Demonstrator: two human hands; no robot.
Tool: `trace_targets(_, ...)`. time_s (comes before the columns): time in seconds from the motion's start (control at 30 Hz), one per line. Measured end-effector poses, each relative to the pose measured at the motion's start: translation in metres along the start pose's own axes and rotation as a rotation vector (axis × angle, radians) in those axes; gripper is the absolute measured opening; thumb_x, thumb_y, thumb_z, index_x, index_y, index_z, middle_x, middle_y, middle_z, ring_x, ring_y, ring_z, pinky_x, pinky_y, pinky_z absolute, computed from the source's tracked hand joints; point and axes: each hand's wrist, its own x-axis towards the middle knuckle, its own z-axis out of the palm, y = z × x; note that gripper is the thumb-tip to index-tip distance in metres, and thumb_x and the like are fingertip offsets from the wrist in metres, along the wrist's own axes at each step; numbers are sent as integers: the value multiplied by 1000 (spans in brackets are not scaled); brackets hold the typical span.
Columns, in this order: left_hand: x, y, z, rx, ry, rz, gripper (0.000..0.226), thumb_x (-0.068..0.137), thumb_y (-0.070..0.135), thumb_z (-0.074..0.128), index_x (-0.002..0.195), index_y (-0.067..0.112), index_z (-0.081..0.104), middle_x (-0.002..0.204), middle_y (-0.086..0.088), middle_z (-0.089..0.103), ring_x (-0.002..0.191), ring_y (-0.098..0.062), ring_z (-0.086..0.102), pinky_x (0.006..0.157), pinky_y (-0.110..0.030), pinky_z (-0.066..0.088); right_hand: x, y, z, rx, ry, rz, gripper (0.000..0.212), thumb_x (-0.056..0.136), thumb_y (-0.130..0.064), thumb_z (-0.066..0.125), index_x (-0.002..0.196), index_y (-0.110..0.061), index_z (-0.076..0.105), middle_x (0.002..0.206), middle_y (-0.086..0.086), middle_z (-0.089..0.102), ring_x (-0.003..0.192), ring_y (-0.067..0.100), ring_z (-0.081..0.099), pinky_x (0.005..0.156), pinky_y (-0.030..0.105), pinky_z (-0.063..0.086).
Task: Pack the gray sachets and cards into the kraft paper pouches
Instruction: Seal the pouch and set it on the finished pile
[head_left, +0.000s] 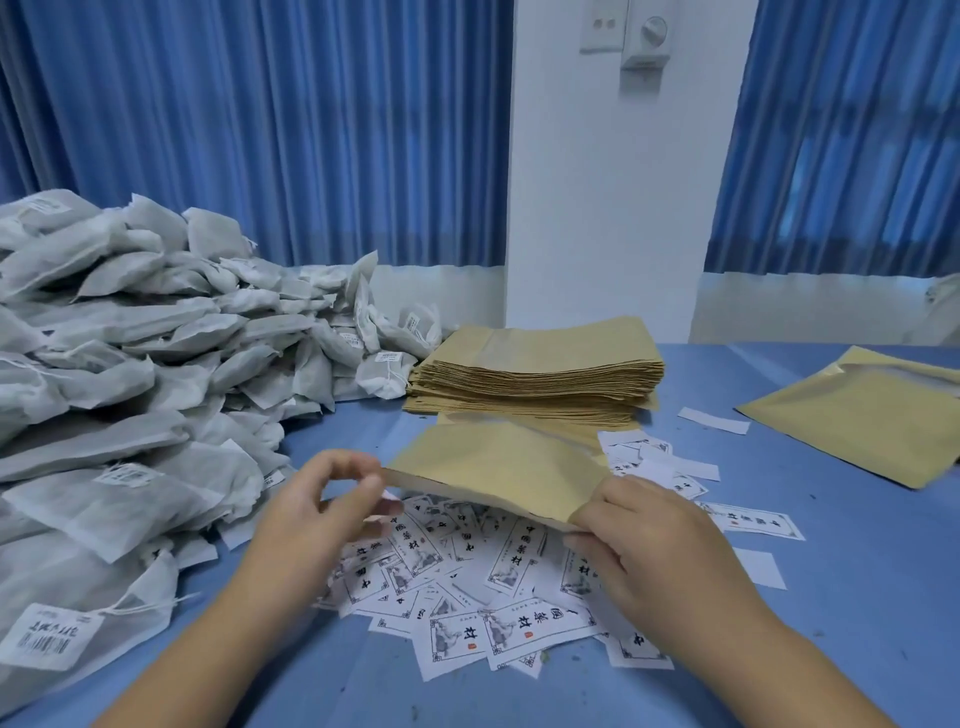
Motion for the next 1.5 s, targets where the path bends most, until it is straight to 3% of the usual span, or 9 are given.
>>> trace_targets(0.1,-5,2,10,-676,-38,-263,41,74,34,69,103,4,67,107,-18,72,98,-41,68,70,-43,60,0,-1,1,69,34,18,15,69,-12,84,68,-15,69,65,-3,54,57,19,54,45,24,40)
trace_targets(0.17,-8,5,19,-824,-92,-430,47,74,30,69,108,-3,64,110,-25,68,100,-44,67,67,-44,60,0,-2,2,147,32,11,7,77,-21,75,72,-18,71,67,-6,54,61,16,54,48,25,44)
trace_targets(0.37,-14,0,42,-686,-83,-560,33,90,-12,44,121,-6,51,107,-28,68,90,-42,69,56,-43,59,-5,-10,3,613,-211,305,28,78,-63,50,74,-41,68,80,-12,56,82,6,56,71,20,42)
trace_targets(0.53,-19,3,35,-779,-145,-507,42,77,-12,48,118,-6,52,107,-29,68,91,-46,68,55,-47,58,-12,19,-4,605,-2,689,20,89,-38,59,71,-34,66,75,-9,63,74,2,56,61,12,38)
trace_targets(0.77,-24,23,61,-828,-262,-442,47,72,-3,54,119,0,55,108,-27,68,81,-41,71,47,-43,58,-28,51,-38,955,210,1223,21,90,-40,61,94,-20,65,85,6,63,58,19,55,61,35,49)
trace_targets(0.97,-9,49,146,-844,-350,-476,39,80,4,56,120,5,56,97,-17,72,46,-18,64,29,-19,41,-51,75,-81,1724,-37,1070,36,82,-35,61,108,-13,70,92,11,68,69,25,65,55,32,53)
trace_targets(1.27,30,89,305,-894,-568,-462,14,95,14,57,105,5,58,95,-9,69,62,-16,69,45,-20,52,-62,155,-152,1518,352,1088,37,78,12,54,110,-5,59,71,9,68,56,20,65,45,21,52)
trace_targets(1.43,36,110,387,-952,-567,-463,47,97,11,55,141,4,40,145,-14,43,112,-30,62,92,-36,53,-49,235,-172,1453,823,1167,13,92,8,50,102,4,58,95,17,68,77,24,72,60,25,58)
trace_targets(1.5,32,105,401,-883,-591,-528,34,98,16,53,130,7,47,147,-17,38,119,-35,56,99,-42,48,-55,262,-170,1407,889,1288,7,93,1,55,100,4,57,105,22,62,87,28,70,68,30,60)
